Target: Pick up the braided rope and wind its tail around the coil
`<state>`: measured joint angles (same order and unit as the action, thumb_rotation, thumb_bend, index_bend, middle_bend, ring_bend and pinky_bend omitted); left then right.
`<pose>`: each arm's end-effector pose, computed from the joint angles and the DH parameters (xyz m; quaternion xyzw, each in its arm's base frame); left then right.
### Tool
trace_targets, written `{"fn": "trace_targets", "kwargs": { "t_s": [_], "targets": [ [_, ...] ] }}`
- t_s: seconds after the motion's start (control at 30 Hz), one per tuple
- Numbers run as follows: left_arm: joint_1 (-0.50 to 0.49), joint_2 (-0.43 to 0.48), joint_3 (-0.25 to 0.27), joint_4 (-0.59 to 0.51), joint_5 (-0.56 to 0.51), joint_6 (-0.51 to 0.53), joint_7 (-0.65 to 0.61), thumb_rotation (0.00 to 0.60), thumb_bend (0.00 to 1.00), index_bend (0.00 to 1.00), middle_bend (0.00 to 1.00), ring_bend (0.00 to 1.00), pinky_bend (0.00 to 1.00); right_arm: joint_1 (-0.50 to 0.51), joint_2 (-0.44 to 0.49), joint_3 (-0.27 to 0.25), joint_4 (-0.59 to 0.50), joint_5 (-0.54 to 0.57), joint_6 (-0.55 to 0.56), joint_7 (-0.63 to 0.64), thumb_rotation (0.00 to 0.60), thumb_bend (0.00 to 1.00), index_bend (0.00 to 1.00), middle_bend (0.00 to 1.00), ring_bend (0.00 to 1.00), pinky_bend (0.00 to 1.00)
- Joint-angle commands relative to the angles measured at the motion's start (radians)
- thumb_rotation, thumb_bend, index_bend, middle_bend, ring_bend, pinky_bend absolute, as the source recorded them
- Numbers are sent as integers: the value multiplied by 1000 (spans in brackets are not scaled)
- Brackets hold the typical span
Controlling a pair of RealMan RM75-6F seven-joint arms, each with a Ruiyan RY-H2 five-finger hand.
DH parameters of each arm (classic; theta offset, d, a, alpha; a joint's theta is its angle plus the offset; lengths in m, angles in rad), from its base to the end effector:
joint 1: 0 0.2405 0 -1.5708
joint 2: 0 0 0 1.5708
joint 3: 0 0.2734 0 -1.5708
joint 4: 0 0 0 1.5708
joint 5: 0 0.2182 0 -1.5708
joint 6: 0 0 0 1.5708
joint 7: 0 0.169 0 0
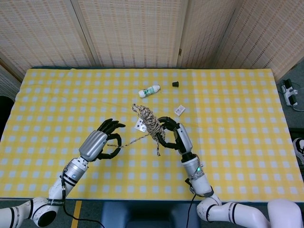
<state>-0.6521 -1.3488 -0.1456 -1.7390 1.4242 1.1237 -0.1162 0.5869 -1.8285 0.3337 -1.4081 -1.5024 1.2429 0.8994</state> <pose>-0.1216 0.3336 0.0354 -0.6792 -0.4308 -0.5257 0.2770 -0.0899 -0.3460 -0.0368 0.3458 -0.6213 0.7026 0.0269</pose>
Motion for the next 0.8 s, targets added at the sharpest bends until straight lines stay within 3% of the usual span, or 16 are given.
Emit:
{"fn": "trace_targets", "kwargs": {
  "t_s": [0.03,0.43,0.8],
  "targets": [
    [-2,3,1,-2,-5,-10,-5,600,470,614,200,109,0,4,32,-20,-9,-20,15,-8,600,783,831,676,726,550],
    [4,22,33,47,-77,-62,165,600,359,256,87,47,0,8,142,-45,-101,0,-17,-162,600,783,832,677,727,550],
    [136,11,74,232,-46,127,205,600,358,252,83,56,0,-20,351,-78,-287,95,-119,-336,600,783,832,677,731,550]
  ]
}}
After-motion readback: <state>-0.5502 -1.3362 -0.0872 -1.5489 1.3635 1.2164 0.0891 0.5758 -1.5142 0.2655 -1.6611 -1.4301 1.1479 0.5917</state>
